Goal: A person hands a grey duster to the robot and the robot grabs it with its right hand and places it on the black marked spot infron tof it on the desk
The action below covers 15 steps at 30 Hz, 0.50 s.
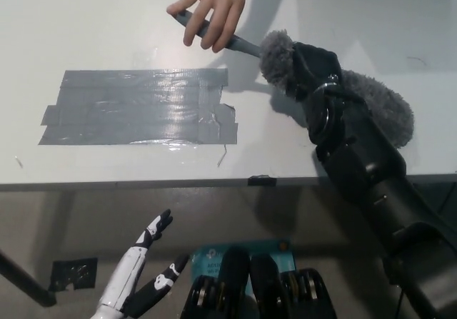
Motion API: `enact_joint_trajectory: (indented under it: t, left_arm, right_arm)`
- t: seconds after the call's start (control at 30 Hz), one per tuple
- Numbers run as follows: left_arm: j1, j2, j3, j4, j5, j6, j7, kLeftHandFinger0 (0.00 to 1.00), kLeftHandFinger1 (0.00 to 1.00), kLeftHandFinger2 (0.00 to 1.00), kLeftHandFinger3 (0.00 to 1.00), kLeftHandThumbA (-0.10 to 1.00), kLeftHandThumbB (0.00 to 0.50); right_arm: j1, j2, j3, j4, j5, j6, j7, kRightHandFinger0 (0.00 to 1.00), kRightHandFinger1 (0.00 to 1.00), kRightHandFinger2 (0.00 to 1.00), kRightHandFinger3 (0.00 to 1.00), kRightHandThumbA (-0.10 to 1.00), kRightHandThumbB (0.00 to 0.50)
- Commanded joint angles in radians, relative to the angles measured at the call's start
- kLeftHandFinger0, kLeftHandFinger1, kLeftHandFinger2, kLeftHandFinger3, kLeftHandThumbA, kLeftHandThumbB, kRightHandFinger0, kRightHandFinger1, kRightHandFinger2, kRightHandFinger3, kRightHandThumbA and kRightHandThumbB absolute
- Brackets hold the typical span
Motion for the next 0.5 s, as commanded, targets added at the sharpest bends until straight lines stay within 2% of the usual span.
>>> enact_joint_trajectory:
  t: [0.0, 0.03, 0.07, 0.17, 0.2, 0.27, 0.3, 0.37, 0.47]
  left_arm:
    - [-0.017, 0.016, -0.002, -0.040, 0.021, 0.000, -0.012, 1.00, 1.00, 1.00, 1.00, 0.83, 0.200]
    - [-0.017, 0.016, -0.001, -0.042, 0.020, 0.002, -0.012, 1.00, 1.00, 1.00, 1.00, 0.83, 0.199]
    - [-0.018, 0.016, -0.001, -0.038, 0.016, 0.000, -0.013, 1.00, 1.00, 1.00, 1.00, 0.81, 0.193]
    - [-0.023, 0.017, -0.002, -0.032, 0.014, -0.003, -0.014, 1.00, 1.00, 1.00, 1.00, 0.80, 0.183]
    - [-0.025, 0.018, -0.002, -0.031, 0.019, -0.005, -0.013, 1.00, 1.00, 1.00, 1.00, 0.81, 0.179]
    - [-0.026, 0.018, -0.004, -0.030, 0.026, -0.005, -0.011, 1.00, 1.00, 1.00, 1.00, 0.82, 0.184]
    - [-0.027, 0.019, -0.003, -0.031, 0.024, -0.005, -0.013, 1.00, 1.00, 1.00, 1.00, 0.81, 0.170]
    - [-0.028, 0.021, -0.003, -0.035, 0.019, -0.003, -0.018, 1.00, 1.00, 1.00, 1.00, 0.81, 0.174]
    - [-0.037, 0.023, -0.002, -0.023, 0.021, -0.013, -0.019, 1.00, 1.00, 1.00, 1.00, 0.82, 0.174]
  right_arm:
    - [-0.049, -0.033, -0.009, -0.103, 0.000, -0.213, -0.357, 0.00, 0.46, 0.83, 1.00, -0.10, 0.062]
    - [-0.051, -0.035, -0.009, -0.120, 0.000, -0.210, -0.350, 0.00, 0.47, 0.84, 1.00, -0.10, 0.049]
    - [-0.055, -0.040, -0.007, -0.135, -0.005, -0.209, -0.348, 0.00, 0.47, 0.86, 1.00, -0.10, 0.057]
    - [-0.074, -0.063, -0.004, -0.205, -0.015, -0.248, -0.370, 0.00, 0.49, 0.84, 1.00, -0.10, 0.116]
    - [-0.078, -0.070, -0.003, -0.227, -0.016, -0.252, -0.363, 0.00, 0.48, 0.82, 1.00, -0.10, 0.113]
    - [-0.086, -0.089, 0.000, -0.277, -0.020, -0.244, -0.331, 0.00, 0.47, 0.81, 1.00, -0.10, 0.126]
    - [-0.095, -0.110, 0.013, -0.328, -0.041, -0.223, -0.293, 0.00, 0.47, 0.80, 1.00, -0.10, 0.143]
    - [-0.091, -0.129, 0.010, -0.377, -0.032, -0.218, -0.259, 0.00, 0.46, 0.81, 0.99, -0.10, 0.143]
    - [-0.072, -0.166, 0.023, -0.433, -0.047, -0.209, -0.226, 0.00, 0.48, 0.85, 0.98, -0.10, 0.198]
